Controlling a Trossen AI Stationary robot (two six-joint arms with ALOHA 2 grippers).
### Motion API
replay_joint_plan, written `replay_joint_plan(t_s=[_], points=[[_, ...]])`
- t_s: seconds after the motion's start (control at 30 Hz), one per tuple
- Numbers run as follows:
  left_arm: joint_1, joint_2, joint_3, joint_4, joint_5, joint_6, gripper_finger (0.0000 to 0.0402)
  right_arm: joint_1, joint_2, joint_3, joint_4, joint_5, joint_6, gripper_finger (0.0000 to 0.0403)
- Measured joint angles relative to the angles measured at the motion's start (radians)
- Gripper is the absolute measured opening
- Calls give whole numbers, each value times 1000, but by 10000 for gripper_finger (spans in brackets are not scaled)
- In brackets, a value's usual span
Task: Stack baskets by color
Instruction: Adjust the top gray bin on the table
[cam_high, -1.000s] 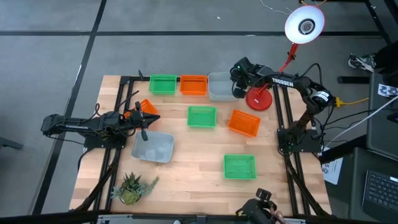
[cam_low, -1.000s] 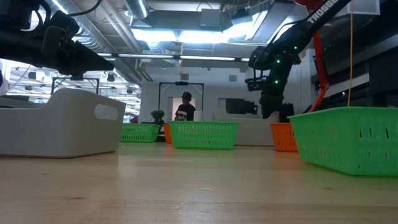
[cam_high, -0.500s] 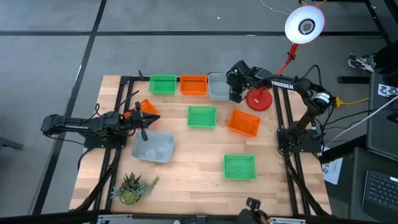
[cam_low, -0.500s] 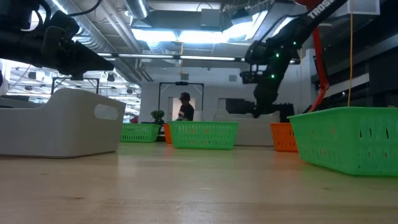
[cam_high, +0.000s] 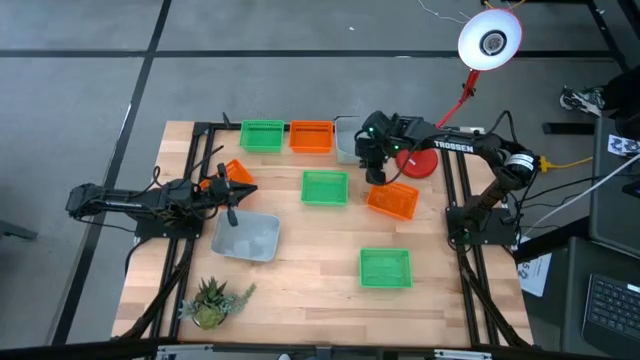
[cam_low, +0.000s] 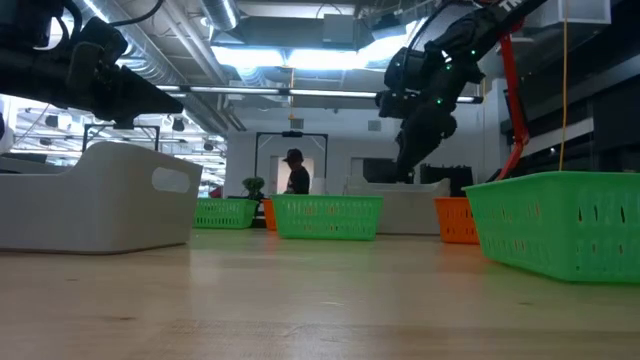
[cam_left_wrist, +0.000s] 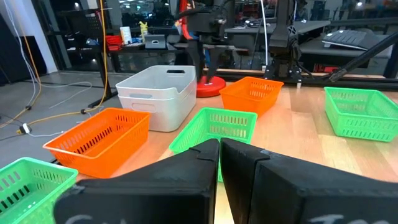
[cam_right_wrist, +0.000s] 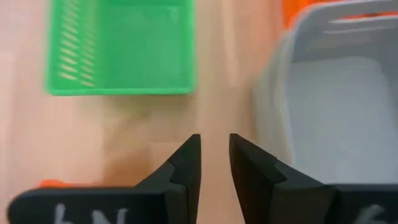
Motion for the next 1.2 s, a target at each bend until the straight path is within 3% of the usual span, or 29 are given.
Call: replay_joint_plan(t_s=[0.2,0.4,0.73,0.93,1.2], points=[[0,0,0,0,0,0,9,-1,9,-9,6,-123,-51,84],[0,0,0,0,-2,1,9,0,76,-9,63,-142,-50,84],[0,0,0,-9,-3,1,9,-1,146,-9,220,-18,-19,84],[0,0,0,-19,-3,1,9,-1,146,-9,238,114,8,84],[0,0,0,-18,-3,1,9,-5,146,-9,267,121,42,84]])
